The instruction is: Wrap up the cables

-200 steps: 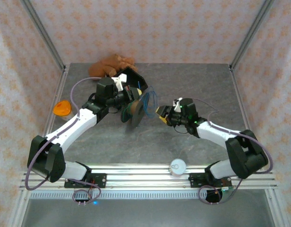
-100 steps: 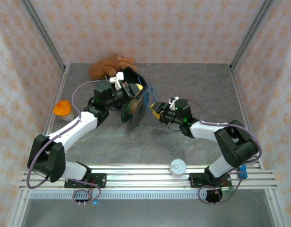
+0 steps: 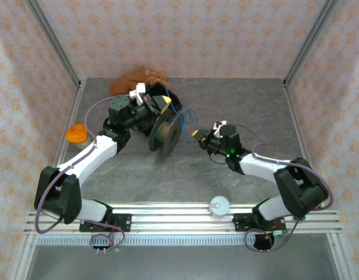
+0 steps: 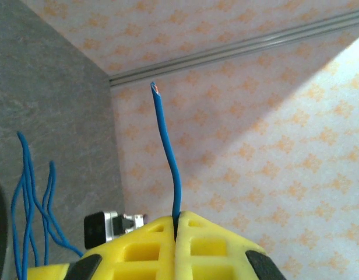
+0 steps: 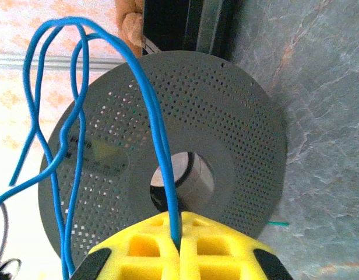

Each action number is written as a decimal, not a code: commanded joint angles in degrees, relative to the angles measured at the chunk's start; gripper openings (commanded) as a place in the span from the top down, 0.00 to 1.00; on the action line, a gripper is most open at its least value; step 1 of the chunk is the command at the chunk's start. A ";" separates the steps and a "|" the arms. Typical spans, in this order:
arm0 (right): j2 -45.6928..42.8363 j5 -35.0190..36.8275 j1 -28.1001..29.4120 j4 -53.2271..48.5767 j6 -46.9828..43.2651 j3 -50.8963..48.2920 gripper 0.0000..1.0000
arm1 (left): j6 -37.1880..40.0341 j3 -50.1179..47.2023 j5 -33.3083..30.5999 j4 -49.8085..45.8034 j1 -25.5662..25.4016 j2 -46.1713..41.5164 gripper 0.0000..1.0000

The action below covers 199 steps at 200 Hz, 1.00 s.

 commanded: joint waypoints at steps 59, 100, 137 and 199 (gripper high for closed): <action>-17.75 8.95 -3.05 -30.47 -22.29 3.47 0.86 | -0.32 5.97 6.44 -0.56 7.18 -2.96 1.00; -17.61 6.40 -3.32 -29.09 -23.86 5.66 0.89 | -5.01 3.80 8.22 6.26 7.17 -2.41 1.00; -17.25 6.11 -3.75 -28.77 -24.18 6.06 0.86 | -4.54 4.25 9.43 5.06 7.20 -3.05 1.00; -16.73 4.26 -4.20 -25.98 -22.21 7.54 0.96 | 1.39 4.38 13.07 -1.50 2.92 -2.88 1.00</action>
